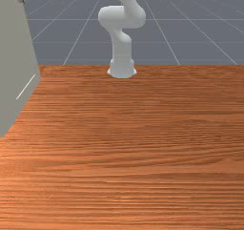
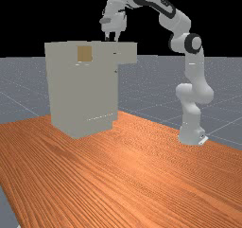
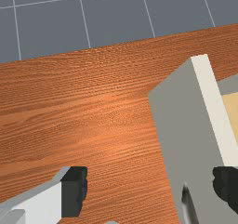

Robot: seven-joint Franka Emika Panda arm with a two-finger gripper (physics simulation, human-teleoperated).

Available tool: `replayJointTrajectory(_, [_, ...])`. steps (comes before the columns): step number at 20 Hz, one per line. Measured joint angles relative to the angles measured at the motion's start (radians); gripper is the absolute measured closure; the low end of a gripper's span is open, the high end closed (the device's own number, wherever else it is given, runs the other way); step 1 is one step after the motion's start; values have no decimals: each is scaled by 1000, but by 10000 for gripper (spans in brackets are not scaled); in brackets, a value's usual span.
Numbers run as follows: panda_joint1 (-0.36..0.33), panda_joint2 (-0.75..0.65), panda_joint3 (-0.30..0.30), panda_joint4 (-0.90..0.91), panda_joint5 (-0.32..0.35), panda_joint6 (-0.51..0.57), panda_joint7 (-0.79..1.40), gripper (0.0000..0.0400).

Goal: Open the drawer

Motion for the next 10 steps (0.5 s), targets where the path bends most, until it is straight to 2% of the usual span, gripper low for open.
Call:
replayJointTrajectory(2, [1, 9, 0, 22, 0, -3, -2, 0])
replayJointTrajectory(7, [-52, 23, -45, 265, -6, -69, -39, 0])
replayJointTrajectory(10, [-81, 55, -66, 297, -13, -74, -47, 0])
